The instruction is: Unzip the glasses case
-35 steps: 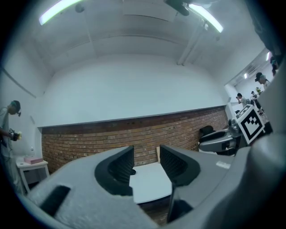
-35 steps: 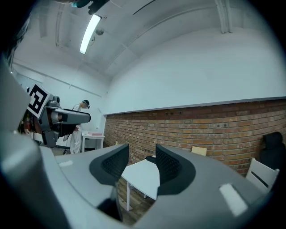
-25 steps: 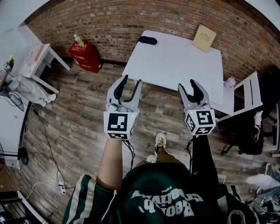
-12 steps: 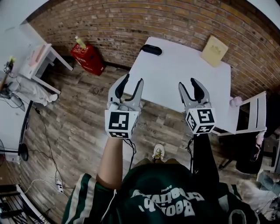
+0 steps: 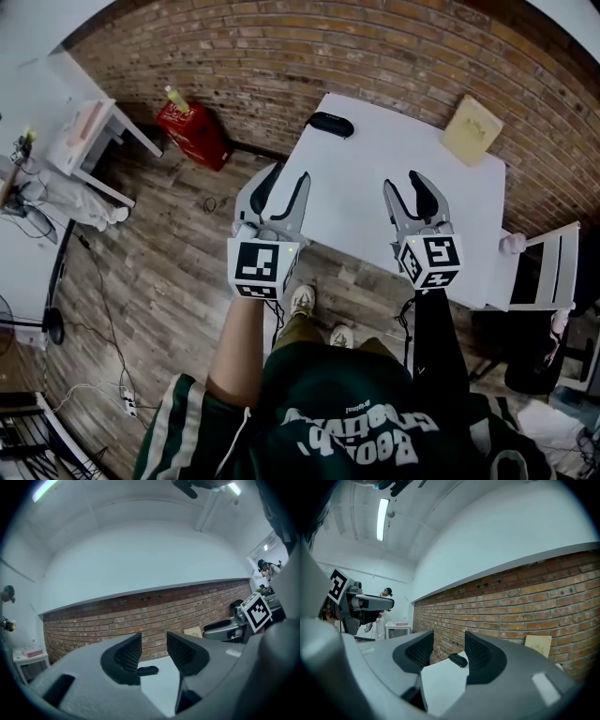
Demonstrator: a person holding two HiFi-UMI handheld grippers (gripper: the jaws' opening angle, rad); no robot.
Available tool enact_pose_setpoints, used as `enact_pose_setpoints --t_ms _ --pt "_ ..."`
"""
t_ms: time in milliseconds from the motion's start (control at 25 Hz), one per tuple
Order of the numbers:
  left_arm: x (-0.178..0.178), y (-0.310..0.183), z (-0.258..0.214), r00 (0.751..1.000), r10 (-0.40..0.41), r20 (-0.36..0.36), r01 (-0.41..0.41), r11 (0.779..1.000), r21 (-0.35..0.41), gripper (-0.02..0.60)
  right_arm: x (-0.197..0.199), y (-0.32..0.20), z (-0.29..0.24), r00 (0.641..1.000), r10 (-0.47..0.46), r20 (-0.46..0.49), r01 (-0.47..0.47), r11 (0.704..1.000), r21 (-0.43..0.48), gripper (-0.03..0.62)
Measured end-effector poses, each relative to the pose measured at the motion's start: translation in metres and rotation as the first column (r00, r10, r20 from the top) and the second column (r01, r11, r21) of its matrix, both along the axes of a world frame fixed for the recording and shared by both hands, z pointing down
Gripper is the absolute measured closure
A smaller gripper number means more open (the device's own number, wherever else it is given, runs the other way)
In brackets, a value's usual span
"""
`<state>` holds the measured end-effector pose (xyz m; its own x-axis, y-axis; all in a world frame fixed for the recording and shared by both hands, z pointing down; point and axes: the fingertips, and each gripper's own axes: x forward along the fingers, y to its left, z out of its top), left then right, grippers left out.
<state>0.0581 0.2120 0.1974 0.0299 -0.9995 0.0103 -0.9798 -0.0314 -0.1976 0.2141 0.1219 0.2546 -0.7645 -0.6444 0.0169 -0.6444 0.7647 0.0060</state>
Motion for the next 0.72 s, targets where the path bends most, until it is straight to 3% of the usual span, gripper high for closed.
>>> enact_pose_setpoints --t_ms 320,520,720 --pt "-0.045 -0.074 0.016 0.999 0.042 -0.033 -0.042 0.999 -0.011 0.419 -0.040 -0.059 0.013 0.999 0.010 -0.033 -0.010 1.000 -0.012 0.382" --pt "-0.077 -0.141 0.025 0.991 0.127 -0.041 -0.127 0.992 -0.019 0.422 -0.079 -0.113 0.019 0.997 0.059 -0.040 -0.060 0.998 -0.016 0.381" --pt "-0.115 -0.210 0.039 0.975 0.221 -0.033 -0.223 0.972 -0.072 0.437 -0.130 -0.157 0.032 0.994 0.072 -0.087 -0.077 0.995 -0.059 0.384"
